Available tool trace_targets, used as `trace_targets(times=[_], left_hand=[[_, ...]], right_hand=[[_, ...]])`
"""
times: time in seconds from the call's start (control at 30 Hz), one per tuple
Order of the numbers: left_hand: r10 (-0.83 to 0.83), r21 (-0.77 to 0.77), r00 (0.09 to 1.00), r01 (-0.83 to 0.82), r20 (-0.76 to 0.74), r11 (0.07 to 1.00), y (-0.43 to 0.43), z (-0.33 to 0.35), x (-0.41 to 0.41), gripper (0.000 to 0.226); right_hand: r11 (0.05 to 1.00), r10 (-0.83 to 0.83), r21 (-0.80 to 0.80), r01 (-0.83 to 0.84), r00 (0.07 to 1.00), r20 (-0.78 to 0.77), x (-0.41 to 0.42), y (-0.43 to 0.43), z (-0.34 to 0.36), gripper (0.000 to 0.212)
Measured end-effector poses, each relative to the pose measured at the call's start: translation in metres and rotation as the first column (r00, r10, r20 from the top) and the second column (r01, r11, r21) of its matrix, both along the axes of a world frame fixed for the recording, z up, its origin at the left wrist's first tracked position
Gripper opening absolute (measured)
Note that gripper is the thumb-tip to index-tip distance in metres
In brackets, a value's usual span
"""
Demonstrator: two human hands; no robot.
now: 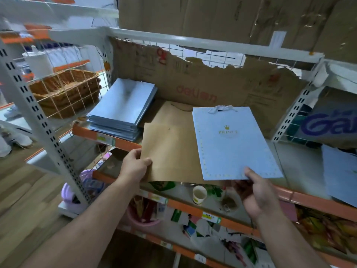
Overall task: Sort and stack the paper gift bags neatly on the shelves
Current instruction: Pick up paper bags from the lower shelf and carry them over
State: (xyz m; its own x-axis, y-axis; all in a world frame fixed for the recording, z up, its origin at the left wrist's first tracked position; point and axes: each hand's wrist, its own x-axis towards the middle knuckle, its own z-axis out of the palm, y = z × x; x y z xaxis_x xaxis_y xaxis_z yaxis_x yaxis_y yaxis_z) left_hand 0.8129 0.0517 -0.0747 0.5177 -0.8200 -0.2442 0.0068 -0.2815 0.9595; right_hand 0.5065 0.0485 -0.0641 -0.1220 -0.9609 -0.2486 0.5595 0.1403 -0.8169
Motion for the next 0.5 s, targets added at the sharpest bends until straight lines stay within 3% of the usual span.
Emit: trace_targets(times=[0.4,0.5], left_hand=[[-0.031,0.009,0.996,0.030,0.082,1.000,-0.152,0.020,0.033,0.027],[-0.027,0.019,0.979,0.024,0.201,1.000,-0.182,0.020,0.035,0.039]], right_hand=[[0.998,0.004,0.062,-0.005,1.000,0.019,0.041,-0.125,-0.015,0.026],[0.997,0.007,0.077,-0.007,1.000,-0.005,0.052,-0.144,-0.019,0.025]])
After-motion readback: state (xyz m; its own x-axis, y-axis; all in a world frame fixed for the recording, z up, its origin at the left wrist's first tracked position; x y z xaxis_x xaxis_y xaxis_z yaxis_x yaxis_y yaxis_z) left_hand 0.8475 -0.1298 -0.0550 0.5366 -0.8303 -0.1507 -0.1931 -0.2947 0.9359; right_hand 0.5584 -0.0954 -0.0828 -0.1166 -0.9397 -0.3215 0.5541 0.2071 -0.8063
